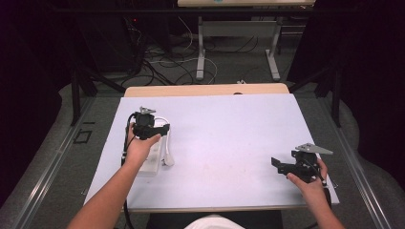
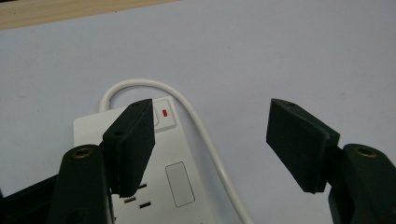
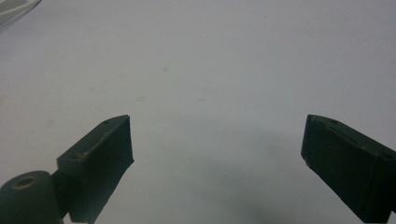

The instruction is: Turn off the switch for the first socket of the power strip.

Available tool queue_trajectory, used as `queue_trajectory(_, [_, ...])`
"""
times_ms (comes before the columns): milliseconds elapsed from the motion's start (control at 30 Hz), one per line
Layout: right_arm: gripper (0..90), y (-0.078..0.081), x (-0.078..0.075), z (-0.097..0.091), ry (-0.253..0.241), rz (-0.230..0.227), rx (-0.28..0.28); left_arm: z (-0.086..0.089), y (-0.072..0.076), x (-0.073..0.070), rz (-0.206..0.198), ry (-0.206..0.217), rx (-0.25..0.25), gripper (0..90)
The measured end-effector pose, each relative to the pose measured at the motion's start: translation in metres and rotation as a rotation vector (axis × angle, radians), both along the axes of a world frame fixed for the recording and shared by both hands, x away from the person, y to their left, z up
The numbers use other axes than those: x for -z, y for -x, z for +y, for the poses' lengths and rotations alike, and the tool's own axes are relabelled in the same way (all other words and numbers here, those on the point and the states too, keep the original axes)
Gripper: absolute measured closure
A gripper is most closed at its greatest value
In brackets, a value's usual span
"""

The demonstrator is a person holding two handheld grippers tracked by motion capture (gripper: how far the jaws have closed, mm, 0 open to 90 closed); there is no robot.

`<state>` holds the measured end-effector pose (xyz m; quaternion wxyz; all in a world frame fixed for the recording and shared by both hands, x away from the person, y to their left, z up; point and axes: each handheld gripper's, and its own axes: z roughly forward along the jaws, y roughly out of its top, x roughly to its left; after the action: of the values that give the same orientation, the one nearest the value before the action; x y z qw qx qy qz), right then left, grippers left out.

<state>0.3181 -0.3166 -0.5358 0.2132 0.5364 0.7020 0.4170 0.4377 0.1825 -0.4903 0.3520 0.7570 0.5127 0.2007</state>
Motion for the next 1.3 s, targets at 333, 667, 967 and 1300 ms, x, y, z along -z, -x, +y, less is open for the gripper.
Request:
queue_trajectory(333, [8.5, 0.001, 0.001, -0.002, -0.008, 0.004, 0.015, -0.001, 0.006, -0.008, -0.018, 0.041, 0.026, 23.4])
queue_trajectory(667, [8.6, 0.003, 0.000, 0.000, -0.010, 0.004, 0.008, -0.005, 0.015, -0.011, -0.051, 0.080, 0.093, 0.3])
queue_trajectory(967, [8.5, 0.003, 0.000, 0.000, -0.005, -0.004, 0.006, -0.004, 0.025, -0.019, -0.081, 0.168, 0.091, 0.1])
queue_trajectory(1300, [8.5, 0.004, -0.001, 0.002, -0.002, -0.007, 0.006, 0.002, 0.037, -0.022, -0.077, 0.156, 0.121, 0.2])
